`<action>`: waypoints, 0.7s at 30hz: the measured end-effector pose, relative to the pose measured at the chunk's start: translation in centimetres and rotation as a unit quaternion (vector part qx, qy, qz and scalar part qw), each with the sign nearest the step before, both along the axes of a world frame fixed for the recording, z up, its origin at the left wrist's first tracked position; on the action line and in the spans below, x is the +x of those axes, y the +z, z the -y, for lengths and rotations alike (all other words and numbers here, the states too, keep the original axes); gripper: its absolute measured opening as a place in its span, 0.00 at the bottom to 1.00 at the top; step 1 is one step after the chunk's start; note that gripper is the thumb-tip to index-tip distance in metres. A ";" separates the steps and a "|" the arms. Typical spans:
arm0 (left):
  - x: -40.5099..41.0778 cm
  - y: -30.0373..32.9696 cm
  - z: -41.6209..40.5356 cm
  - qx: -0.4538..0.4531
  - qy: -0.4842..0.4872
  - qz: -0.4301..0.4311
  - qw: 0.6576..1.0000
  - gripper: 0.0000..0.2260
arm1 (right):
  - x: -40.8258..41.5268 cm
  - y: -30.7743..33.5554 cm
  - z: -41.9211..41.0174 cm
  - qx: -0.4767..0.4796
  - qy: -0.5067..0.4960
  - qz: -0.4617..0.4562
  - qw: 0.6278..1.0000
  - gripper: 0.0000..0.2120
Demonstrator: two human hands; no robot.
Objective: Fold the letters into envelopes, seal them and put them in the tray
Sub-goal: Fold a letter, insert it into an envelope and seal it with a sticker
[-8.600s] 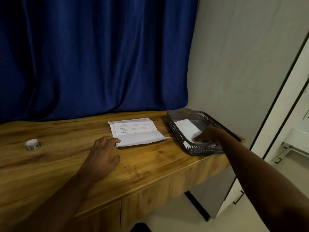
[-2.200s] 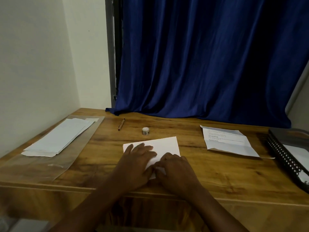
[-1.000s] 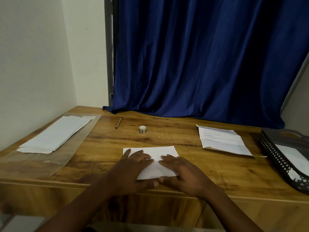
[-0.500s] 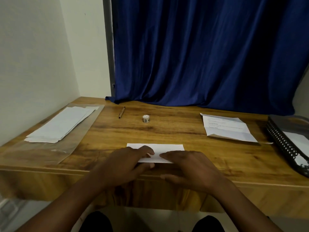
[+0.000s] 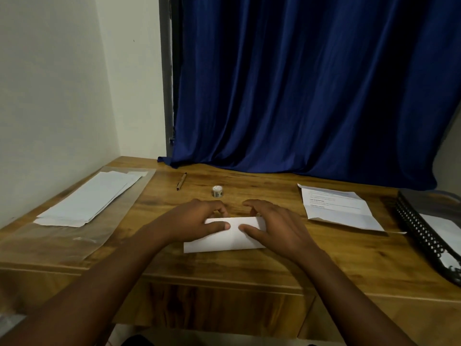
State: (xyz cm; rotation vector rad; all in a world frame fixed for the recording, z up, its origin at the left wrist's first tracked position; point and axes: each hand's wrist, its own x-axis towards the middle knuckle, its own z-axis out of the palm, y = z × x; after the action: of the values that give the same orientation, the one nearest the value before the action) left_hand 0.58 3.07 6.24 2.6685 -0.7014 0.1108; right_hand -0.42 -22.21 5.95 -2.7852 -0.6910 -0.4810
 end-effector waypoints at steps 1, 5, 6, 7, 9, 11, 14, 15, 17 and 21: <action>0.2 -0.2 0.0 0.023 0.012 0.018 1.000 0.18 | 0.4 -0.2 -0.1 -0.003 -0.002 -0.002 1.000 0.31; 0.4 -1.7 0.6 0.083 0.051 0.114 0.989 0.23 | 1.2 -1.4 -0.9 -0.011 -0.006 -0.010 1.000 0.28; 0.4 -2.2 0.7 0.088 0.057 0.127 0.986 0.23 | 1.3 -1.7 -1.1 -0.008 -0.008 -0.009 1.000 0.27; 0.3 -2.7 0.9 0.092 0.061 0.132 0.985 0.23 | 1.4 -2.2 -1.3 -0.010 -0.009 -0.010 1.000 0.26; 0.1 -3.9 1.1 0.101 0.070 0.118 0.985 0.22 | 1.5 -3.2 -1.6 -0.023 -0.006 -0.029 0.999 0.24; -0.1 -4.8 1.3 0.097 0.083 0.096 0.987 0.19 | 1.5 -4.2 -1.7 -0.013 0.001 -0.072 0.997 0.23; -0.4 -5.0 1.3 0.071 0.097 0.080 0.990 0.16 | 1.7 -5.0 -1.7 0.013 0.002 -0.106 0.994 0.23; -0.7 -4.8 1.4 0.070 0.101 0.074 0.990 0.17 | 1.8 -5.1 -1.7 0.012 0.003 -0.109 0.994 0.23; -1.6 -4.6 2.2 0.096 0.111 0.055 0.988 0.21 | 1.8 -5.1 -1.7 -0.001 0.000 -0.112 0.994 0.24; -3.4 -5.7 4.3 0.133 0.112 0.003 0.985 0.29 | 1.1 -4.4 -2.7 -0.062 -0.014 -0.078 0.995 0.23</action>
State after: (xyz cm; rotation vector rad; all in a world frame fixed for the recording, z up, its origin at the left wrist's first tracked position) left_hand -2.87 -1.21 0.51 2.9984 -0.4421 0.0891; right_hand 0.71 -19.53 1.51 -2.9124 -0.6687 -0.2294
